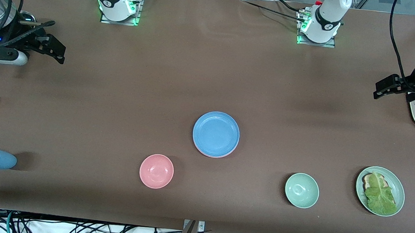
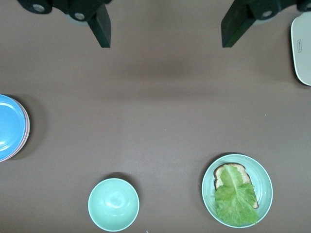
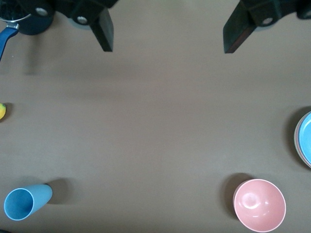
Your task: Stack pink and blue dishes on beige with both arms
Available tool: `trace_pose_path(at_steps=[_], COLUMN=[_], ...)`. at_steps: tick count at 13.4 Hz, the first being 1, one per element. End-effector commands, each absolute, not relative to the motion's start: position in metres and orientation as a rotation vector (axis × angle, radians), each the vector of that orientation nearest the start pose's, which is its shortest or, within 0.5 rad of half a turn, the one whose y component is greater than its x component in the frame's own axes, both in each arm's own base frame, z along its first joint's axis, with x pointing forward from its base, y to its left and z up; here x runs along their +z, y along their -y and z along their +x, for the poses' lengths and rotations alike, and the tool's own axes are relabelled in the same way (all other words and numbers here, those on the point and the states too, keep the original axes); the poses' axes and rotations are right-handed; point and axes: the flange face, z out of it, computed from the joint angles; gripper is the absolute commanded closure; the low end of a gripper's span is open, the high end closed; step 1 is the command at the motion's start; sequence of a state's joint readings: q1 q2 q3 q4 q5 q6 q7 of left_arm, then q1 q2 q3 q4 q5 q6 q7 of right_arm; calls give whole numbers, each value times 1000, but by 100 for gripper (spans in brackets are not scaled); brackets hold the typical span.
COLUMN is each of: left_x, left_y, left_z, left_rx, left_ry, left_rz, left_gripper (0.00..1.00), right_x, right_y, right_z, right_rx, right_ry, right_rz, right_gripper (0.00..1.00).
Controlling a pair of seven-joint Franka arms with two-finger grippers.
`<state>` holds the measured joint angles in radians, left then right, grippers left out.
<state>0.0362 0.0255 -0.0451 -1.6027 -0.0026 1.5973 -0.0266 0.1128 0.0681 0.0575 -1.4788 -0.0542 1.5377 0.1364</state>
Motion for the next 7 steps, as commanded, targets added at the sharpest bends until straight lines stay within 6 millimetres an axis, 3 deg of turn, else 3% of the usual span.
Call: trace_pose_path(at_steps=[1, 7], left_x=[600, 599], left_y=[6, 7], left_z=[565, 565], left_rx=[51, 54], left_ry=[-6, -9], left_rz=[-3162, -3162], left_gripper=[0, 0], right_x=[632, 632], right_y=[-91, -90], right_z=[565, 565], right_rx=[13, 17], right_ry=[60, 60], right_rz=[-3180, -3182], right_gripper=[0, 0])
